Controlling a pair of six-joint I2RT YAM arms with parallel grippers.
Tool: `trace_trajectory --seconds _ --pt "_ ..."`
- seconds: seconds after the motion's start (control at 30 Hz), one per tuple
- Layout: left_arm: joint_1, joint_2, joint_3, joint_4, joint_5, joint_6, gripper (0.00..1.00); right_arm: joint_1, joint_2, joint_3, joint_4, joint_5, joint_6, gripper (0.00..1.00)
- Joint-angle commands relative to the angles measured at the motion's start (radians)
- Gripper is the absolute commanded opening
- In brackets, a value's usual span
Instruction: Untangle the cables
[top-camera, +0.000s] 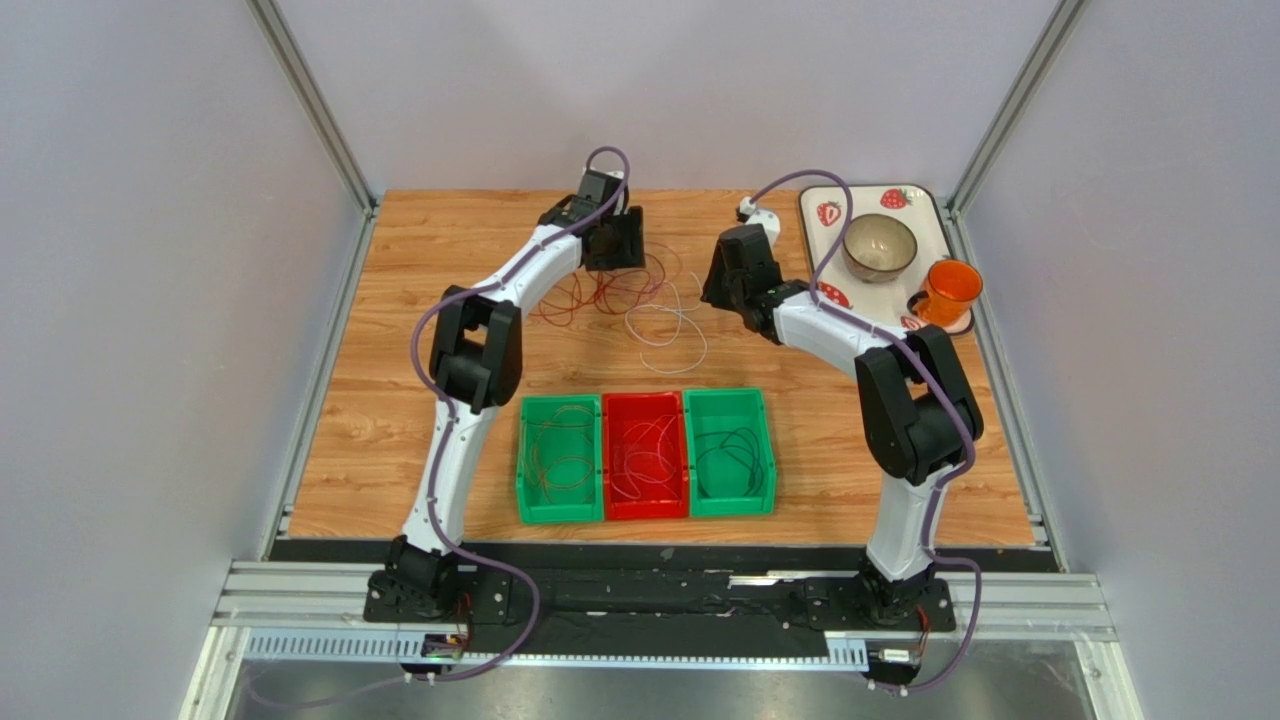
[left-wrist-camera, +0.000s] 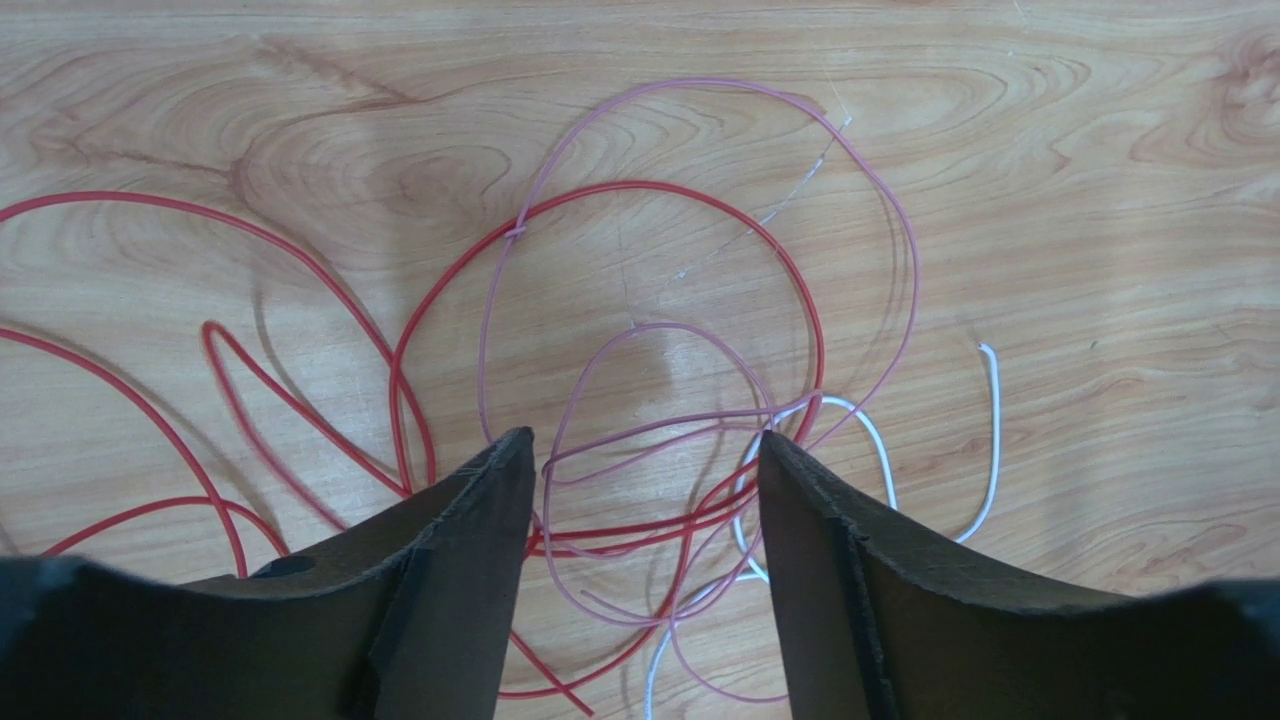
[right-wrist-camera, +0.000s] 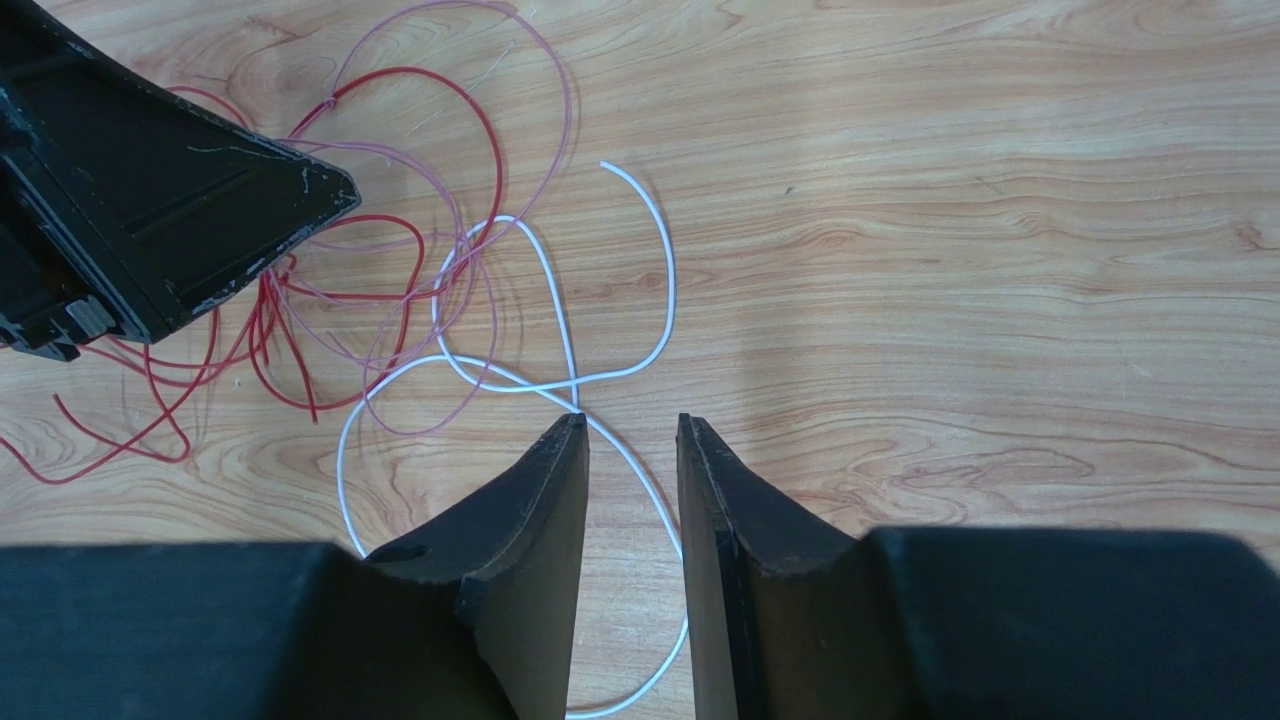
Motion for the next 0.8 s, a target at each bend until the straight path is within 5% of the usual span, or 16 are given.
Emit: trace_trajectory --seconds 0.0,0.13,0.6,0.67,0.77 --pt "0.001 -0.008 0.028 0.017 0.013 0.019 0.63 0.003 0.009 0.046 0.014 -0.006 -0.011 0.31" --pt "0.001 0.0 0.037 0.004 0.013 0.017 0.48 0.004 0.01 0.049 0.009 -0.008 -0.012 0.31" --pt "0.001 -0.001 0.043 -0.002 0.021 0.022 0.25 0.004 0.013 0.052 0.004 -0.002 -0.014 0.29" --pt "-0.001 -0.003 0.042 -0.003 0.02 0.026 0.03 0.003 0.012 0.052 0.004 -0.002 -0.014 0.29" --pt "-0.001 -0.017 0.026 0.0 0.01 0.028 0.0 0.004 0.007 0.047 0.006 0.007 -0.019 0.28"
